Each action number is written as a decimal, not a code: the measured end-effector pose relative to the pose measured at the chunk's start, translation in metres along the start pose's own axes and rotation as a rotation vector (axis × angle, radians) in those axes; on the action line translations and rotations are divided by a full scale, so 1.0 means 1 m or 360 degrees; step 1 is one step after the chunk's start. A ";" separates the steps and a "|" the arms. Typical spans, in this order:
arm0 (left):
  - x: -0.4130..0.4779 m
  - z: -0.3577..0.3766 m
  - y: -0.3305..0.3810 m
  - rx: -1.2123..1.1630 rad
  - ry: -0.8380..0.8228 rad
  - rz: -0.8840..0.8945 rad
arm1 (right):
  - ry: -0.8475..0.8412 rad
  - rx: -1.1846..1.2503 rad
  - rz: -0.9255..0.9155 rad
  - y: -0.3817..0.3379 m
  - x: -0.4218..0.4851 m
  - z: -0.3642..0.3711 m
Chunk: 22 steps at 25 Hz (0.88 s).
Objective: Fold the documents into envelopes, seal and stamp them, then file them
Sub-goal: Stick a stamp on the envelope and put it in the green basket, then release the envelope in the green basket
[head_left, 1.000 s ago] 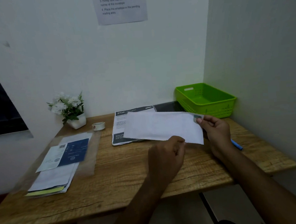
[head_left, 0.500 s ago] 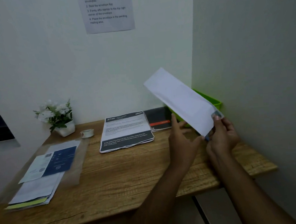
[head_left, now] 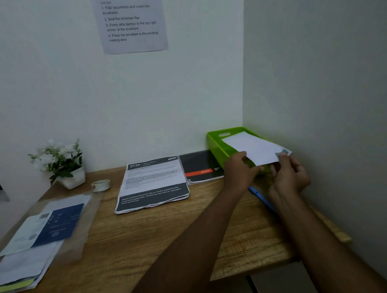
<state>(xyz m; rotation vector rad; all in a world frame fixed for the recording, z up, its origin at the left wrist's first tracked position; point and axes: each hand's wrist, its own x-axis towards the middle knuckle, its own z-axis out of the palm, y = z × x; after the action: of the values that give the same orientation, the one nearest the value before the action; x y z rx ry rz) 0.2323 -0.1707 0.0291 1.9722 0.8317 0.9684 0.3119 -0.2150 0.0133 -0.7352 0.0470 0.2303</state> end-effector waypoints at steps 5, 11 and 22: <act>0.024 -0.004 -0.011 0.0181 0.0142 -0.0012 | -0.0102 -0.0103 0.0036 0.009 0.008 0.009; 0.030 -0.016 -0.022 0.0225 0.0248 0.0006 | -0.0062 -0.0546 0.0002 0.025 0.021 0.012; -0.029 -0.123 -0.090 0.0647 0.0122 0.0172 | -0.1519 -0.1392 -0.0657 0.079 -0.069 0.010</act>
<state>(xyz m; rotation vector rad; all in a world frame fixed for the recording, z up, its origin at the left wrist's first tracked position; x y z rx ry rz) 0.0947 -0.1070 -0.0061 2.3566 1.0380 1.0016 0.2262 -0.1646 -0.0230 -1.4060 -1.1670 0.1805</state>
